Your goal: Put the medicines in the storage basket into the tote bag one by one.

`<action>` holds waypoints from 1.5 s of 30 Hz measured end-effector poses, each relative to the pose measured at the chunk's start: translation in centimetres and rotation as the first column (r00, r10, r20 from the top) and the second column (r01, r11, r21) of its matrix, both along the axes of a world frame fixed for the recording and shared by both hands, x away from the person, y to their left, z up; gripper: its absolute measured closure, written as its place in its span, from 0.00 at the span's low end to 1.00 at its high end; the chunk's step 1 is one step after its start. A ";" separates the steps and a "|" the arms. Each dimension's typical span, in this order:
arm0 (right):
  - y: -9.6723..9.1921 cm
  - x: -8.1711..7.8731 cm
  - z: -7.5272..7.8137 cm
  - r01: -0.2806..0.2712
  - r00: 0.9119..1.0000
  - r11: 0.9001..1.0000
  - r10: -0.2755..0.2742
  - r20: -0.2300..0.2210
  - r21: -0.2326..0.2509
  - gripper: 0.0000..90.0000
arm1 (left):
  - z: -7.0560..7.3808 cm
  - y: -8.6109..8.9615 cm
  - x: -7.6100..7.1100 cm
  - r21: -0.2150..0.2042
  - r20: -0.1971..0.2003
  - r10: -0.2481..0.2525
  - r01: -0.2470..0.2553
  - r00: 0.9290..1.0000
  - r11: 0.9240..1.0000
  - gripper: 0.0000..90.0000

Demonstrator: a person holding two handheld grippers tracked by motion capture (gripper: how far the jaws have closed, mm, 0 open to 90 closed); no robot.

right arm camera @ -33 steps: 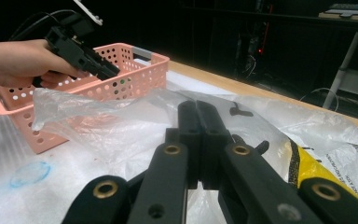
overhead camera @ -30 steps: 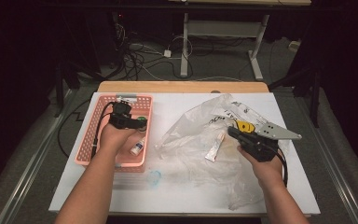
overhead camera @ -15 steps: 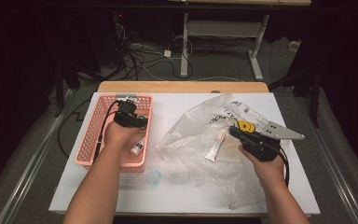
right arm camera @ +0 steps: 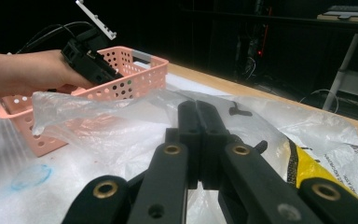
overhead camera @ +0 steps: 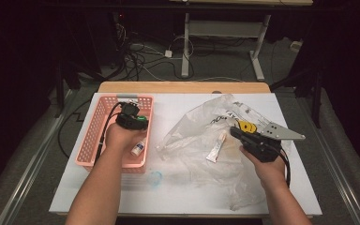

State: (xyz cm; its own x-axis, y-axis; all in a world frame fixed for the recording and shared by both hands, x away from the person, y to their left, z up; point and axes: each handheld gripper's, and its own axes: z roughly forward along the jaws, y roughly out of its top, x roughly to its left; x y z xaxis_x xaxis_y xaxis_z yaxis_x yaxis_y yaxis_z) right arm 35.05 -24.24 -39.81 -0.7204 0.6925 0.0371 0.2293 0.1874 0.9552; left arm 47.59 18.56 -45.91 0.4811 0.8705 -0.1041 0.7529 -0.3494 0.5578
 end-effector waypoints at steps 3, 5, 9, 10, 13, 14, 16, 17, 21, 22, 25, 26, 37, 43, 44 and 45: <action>-0.1 -0.1 0.0 0.000 1.000 1.000 0.000 0.000 -0.001 1.00 | 0.1 0.0 -0.1 -0.002 0.000 0.007 -0.007 1.000 1.000 0.56; -0.1 -0.1 0.0 0.000 1.000 1.000 0.000 0.000 -0.001 1.00 | 0.3 0.1 -0.2 -0.006 0.004 0.010 -0.010 1.000 1.000 0.56; 0.1 -0.1 0.0 -0.003 1.000 1.000 0.003 0.000 -0.002 1.00 | 1.0 0.3 -0.6 -0.026 0.027 0.025 -0.024 0.999 0.999 0.56; 0.1 -0.1 0.0 -0.004 1.000 1.000 0.004 -0.001 -0.003 1.00 | 1.1 0.3 -0.7 -0.029 0.030 0.026 -0.025 0.999 0.999 0.56; 0.1 -0.1 0.0 -0.004 1.000 1.000 0.004 0.000 -0.002 1.00 | 1.4 0.6 -1.1 -0.040 0.042 0.036 -0.035 0.998 0.999 0.56; 0.1 -0.1 0.0 -0.003 1.000 1.000 0.003 0.000 -0.002 1.00 | 1.5 0.7 -1.3 -0.042 0.045 0.040 -0.038 0.998 0.998 0.56; 0.0 -0.1 0.0 -0.003 1.000 1.000 0.003 0.002 -0.004 1.00 | 1.7 1.0 -1.6 -0.053 0.053 0.050 -0.047 0.997 0.997 0.56; 0.0 -0.1 0.0 0.000 1.000 1.000 0.000 0.000 -0.001 1.00 | 1.8 1.1 -1.7 -0.055 0.056 0.052 -0.049 0.997 0.997 0.56; -0.1 -0.1 0.0 0.000 1.000 1.000 0.000 0.002 -0.004 1.00 | 2.1 1.6 -2.4 -0.059 0.075 0.056 -0.052 0.996 0.997 0.56; 0.0 -0.1 0.0 -0.002 1.000 1.000 0.002 0.001 -0.004 1.00 | 2.2 1.7 -2.6 -0.064 0.078 0.057 -0.052 0.995 0.997 0.56; 0.0 -0.2 0.0 -0.002 1.000 1.000 0.002 0.000 -0.004 1.00 | 2.5 2.0 -3.1 -0.069 0.080 0.055 -0.050 0.995 0.996 0.56; 0.0 -0.2 0.0 -0.003 1.000 1.000 0.003 0.000 -0.004 1.00 | 2.5 2.0 -3.3 -0.074 0.075 0.059 -0.053 0.995 0.996 0.56; 0.0 -0.2 0.0 -0.008 1.000 1.000 0.008 0.003 -0.005 1.00 | 3.5 2.1 -5.5 -0.075 0.114 0.060 -0.051 0.992 0.996 0.56; 0.0 -0.2 0.0 -0.005 1.000 1.000 0.005 0.001 -0.005 1.00 | 4.4 2.3 -7.0 -0.091 0.156 0.049 -0.035 0.987 0.995 0.56; 0.1 -0.2 0.0 -0.007 1.000 1.000 0.007 0.002 -0.006 1.00 | 4.5 2.3 -7.3 -0.092 0.163 0.049 -0.034 0.985 0.995 0.56; 0.1 -0.2 0.0 -0.007 1.000 1.000 0.007 0.002 -0.007 1.00 | 4.5 2.4 -7.5 -0.097 0.170 0.050 -0.034 0.984 0.995 0.56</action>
